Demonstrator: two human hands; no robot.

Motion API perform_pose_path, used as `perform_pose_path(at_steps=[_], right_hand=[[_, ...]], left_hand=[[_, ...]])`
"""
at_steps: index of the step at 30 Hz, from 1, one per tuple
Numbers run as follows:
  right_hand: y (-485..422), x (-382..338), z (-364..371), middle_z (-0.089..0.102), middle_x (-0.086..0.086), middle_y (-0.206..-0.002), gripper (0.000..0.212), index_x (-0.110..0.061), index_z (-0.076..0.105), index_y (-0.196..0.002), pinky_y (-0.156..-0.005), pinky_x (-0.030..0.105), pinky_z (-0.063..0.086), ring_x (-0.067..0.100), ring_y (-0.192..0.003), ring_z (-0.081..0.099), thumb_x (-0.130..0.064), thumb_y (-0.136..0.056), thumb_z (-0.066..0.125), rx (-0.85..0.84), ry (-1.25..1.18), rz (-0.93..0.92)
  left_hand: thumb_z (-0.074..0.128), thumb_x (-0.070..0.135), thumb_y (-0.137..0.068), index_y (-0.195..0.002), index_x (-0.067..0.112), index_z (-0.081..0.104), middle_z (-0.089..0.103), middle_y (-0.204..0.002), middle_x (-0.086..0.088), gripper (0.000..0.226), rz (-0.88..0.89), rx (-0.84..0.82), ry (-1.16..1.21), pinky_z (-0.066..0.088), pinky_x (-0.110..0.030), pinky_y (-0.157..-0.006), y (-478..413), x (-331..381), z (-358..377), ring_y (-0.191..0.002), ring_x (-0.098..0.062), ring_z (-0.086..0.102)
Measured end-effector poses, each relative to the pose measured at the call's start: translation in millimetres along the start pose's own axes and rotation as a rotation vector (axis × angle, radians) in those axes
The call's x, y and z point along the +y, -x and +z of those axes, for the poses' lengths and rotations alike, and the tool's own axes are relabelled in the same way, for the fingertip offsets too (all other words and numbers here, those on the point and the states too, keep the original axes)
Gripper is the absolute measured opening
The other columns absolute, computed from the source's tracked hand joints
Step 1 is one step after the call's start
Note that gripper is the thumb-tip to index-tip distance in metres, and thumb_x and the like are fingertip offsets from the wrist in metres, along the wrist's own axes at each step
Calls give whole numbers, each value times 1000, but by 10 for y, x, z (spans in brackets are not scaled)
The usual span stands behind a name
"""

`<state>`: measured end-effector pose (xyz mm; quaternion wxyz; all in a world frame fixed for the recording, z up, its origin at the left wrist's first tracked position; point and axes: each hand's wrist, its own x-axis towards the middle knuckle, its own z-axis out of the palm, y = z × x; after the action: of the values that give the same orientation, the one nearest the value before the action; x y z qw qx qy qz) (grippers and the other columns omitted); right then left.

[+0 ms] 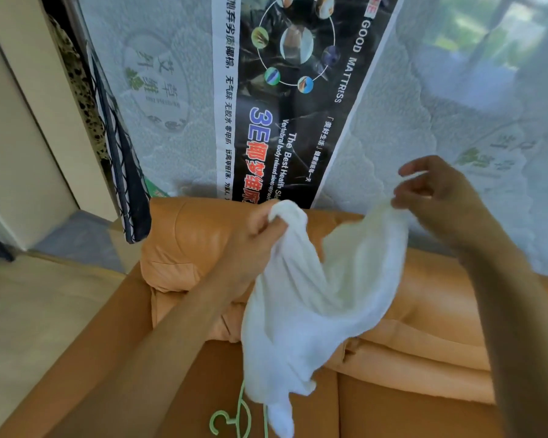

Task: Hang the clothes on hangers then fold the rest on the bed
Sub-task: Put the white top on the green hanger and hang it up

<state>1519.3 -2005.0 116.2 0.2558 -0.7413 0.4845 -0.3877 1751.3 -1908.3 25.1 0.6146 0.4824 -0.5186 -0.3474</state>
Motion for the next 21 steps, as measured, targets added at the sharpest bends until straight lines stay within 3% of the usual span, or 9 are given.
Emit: perform_pose_path(at_steps=[2,3,4,6,8,10,14,18,21], right_hand=[[79,-65,67,61,1,-120,68,-26,49,-130,-79,1,38,-6,-109,56,3,-77,80,-186,27,-171],[132,-111,148,58,-1,-130,81,-27,43,-139,-85,1,39,-5,-121,52,5,-76,82,-357,-39,-189],[184,-157,244,59,-1,-133,87,-27,39,-145,-91,7,44,-1,-125,53,6,-76,82,-538,-117,-169],[213,-146,434,68,1,-123,71,-21,50,-140,-92,23,54,10,-117,64,3,-81,80,-719,-144,-148],[198,-86,532,74,3,-104,32,-14,67,-117,-83,32,56,13,-97,70,-8,-87,75,-644,-54,-197],[166,-65,520,68,1,-79,8,-14,66,-93,-64,26,48,11,-70,61,-17,-87,69,-476,-51,-226],[112,-73,399,47,-8,-57,25,-16,46,-73,-45,15,27,0,-49,35,1,-85,60,-199,-131,-208],[67,86,230,26,-9,-49,31,-19,30,-60,-42,20,16,3,-46,21,-13,-68,59,87,-49,-112],[65,248,105,26,-4,-52,32,-18,31,-58,-41,23,16,5,-43,20,-14,-63,62,224,-35,-11]], left_hand=[[53,16,-101,-84,8,63,54,-73,-13,21,147,-158,-120,37,-30,-66,-113,223,40,-72,-11,49],[56,16,-100,-75,16,60,48,-65,-2,26,198,-225,-186,33,-28,-61,-150,308,83,-66,-7,43],[58,14,-99,-69,24,57,44,-60,9,32,231,-274,-231,30,-25,-57,-173,369,131,-60,-5,39],[63,16,-95,-69,26,61,49,-58,7,29,249,-322,-285,32,-26,-55,-185,443,196,-57,-5,42],[68,20,-89,-82,15,70,64,-69,-3,9,232,-348,-287,41,-29,-59,-159,483,165,-63,-8,56],[75,15,-84,-91,12,69,69,-80,-1,10,219,-367,-377,46,-29,-63,-158,413,32,-70,-11,64],[64,2,-76,-73,19,55,56,-69,6,19,158,-268,-710,41,-39,-59,-108,-12,-337,-63,-10,50],[48,7,-67,-60,26,27,35,-55,5,28,116,-96,-770,20,-28,-55,-25,-332,-692,-53,-9,30],[55,-3,-72,-59,25,28,38,-56,6,41,84,-1,-827,22,-30,-55,8,-453,-934,-52,-11,30]])
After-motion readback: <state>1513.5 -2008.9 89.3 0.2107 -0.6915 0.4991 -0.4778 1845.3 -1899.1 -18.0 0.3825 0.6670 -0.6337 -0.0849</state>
